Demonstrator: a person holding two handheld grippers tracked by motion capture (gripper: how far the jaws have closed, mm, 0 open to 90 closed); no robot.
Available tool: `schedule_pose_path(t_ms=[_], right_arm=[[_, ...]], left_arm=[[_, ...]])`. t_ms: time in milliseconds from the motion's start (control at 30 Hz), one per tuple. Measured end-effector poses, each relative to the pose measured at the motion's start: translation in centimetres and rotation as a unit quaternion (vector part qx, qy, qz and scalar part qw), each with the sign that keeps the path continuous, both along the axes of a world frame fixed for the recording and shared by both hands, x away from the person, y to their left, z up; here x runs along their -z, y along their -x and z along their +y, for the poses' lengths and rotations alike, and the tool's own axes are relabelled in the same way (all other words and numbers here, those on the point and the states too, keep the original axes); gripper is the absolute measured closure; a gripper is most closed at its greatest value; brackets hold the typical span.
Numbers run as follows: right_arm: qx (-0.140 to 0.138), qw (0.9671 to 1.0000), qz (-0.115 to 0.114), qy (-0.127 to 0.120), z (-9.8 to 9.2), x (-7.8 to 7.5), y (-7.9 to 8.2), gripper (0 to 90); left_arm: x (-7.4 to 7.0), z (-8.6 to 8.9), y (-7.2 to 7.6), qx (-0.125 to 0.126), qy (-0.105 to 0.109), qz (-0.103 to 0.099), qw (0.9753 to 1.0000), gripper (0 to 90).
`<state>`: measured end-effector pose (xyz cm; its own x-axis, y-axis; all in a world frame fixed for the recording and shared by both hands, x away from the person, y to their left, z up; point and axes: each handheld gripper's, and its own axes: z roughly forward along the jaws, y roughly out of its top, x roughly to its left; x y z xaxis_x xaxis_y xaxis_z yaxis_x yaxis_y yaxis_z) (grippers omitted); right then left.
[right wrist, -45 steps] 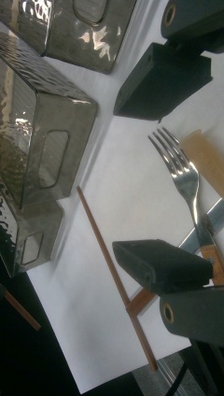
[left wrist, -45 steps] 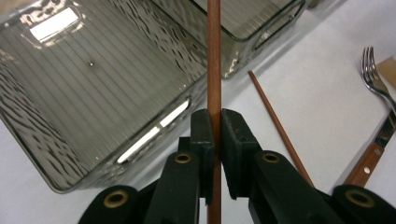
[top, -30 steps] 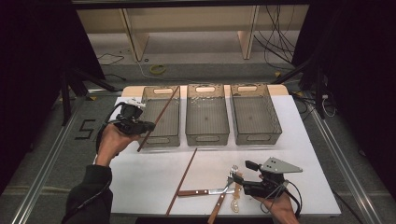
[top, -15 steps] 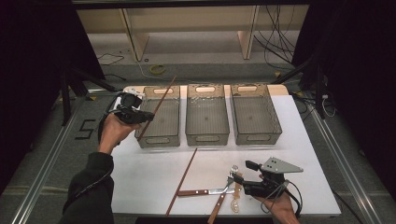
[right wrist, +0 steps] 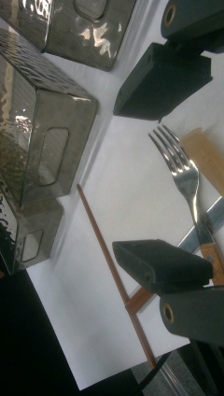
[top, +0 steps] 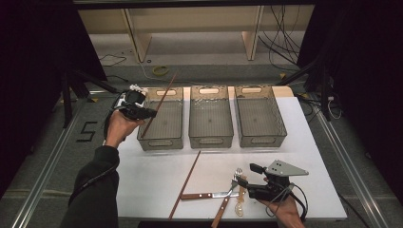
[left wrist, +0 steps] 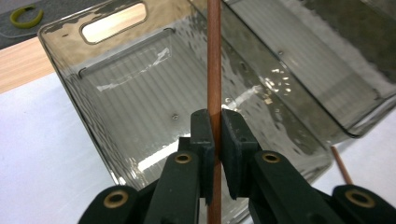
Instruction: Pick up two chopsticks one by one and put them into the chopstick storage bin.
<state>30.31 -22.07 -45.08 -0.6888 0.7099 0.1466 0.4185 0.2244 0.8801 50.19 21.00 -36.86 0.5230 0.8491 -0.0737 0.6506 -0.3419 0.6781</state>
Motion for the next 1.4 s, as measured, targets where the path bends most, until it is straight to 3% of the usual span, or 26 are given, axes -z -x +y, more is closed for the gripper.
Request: schedule_pose_path(t_ms=[467,867,1300,1400], right_arm=[[-0.001,1.0,0.002,-0.001,0.0,0.0,0.0,29.8],[-0.003,1.0,0.003,0.0,0.1,0.1,0.0,29.8],[-0.004,1.0,0.004,-0.001,0.1,0.1,0.0,29.8],[-0.004,1.0,0.004,-0.001,0.1,0.1,0.0,29.8]], left_arm=[[1.2,0.4,-1.1,-0.025,0.007,-0.004,0.9996,83.2],[2.9,1.2,-1.4,-0.045,0.009,0.005,0.9989,83.2],[3.9,1.0,-1.6,-0.048,0.002,0.024,0.9986,82.8],[4.0,1.0,-1.7,-0.061,0.012,0.018,0.9979,80.1]])
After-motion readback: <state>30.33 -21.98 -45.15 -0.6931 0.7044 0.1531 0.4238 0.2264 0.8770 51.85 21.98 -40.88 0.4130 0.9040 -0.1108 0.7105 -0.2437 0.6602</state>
